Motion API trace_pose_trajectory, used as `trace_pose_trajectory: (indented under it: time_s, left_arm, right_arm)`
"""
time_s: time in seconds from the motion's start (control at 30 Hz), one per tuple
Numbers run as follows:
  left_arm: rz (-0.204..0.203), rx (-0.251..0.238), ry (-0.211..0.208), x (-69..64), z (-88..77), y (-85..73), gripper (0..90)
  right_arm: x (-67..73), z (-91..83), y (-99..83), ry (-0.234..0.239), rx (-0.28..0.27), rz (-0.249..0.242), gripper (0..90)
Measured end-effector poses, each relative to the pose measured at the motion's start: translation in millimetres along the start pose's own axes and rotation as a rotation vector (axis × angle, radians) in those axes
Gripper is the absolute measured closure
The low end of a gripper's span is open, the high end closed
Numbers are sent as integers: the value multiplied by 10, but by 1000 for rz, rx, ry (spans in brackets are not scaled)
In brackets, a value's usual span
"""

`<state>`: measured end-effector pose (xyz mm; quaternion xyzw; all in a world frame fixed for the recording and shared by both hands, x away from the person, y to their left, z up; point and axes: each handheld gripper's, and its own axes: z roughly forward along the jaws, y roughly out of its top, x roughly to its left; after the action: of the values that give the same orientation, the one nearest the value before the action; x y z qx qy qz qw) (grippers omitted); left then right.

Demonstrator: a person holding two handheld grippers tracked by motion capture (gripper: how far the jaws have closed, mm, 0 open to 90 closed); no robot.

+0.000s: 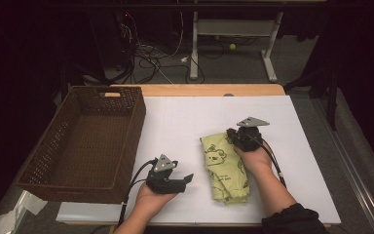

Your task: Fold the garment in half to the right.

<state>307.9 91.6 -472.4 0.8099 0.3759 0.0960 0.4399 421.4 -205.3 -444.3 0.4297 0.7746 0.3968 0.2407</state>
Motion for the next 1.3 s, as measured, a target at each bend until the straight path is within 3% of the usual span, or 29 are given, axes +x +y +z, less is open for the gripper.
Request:
trace_pose_trajectory:
  time_s: [0.13, 0.33, 0.43, 0.53, 0.63, 0.77, 0.83, 0.93, 1.03, 1.2, 1.3]
  left_arm:
    - [4, 4, 3, -9, 2, -2, 230]
    - [5, 6, 1, -10, 4, -1, 229]
    - [3, 3, -2, -7, 2, 1, 231]
    - [-2, 0, -2, 0, 4, 4, 232]
    - [-6, 7, 0, 3, 20, 5, 233]
    - [-7, 10, 1, 5, 26, 7, 233]
    - [-8, 11, 1, 6, 26, 6, 233]
    - [-4, 16, 1, 2, 29, 4, 233]
    - [-2, 16, -1, -5, 26, 5, 233]
    - [-5, 5, -24, -51, 28, 20, 245]
    - [15, 10, -59, -155, 45, 39, 275]
  right_arm:
    - [-53, -91, -18, -35, -17, 12, 856]
    - [-113, 36, -124, -33, 33, 45, 836]
    - [-126, 67, -145, -39, 38, 51, 700]
    - [-142, -20, -117, -29, 10, 50, 654]
    - [-117, -172, -92, -14, -19, 23, 700]
    - [40, -363, -139, 43, -30, -41, 900]
    - [97, -393, -225, 67, -1, -67, 900]
    - [87, -385, -396, 38, 50, -80, 900]
    - [17, -379, -557, 42, 88, -54, 900]
    - [43, -532, -583, 34, 51, -87, 866]
    - [100, -705, -601, 48, 14, -94, 849]
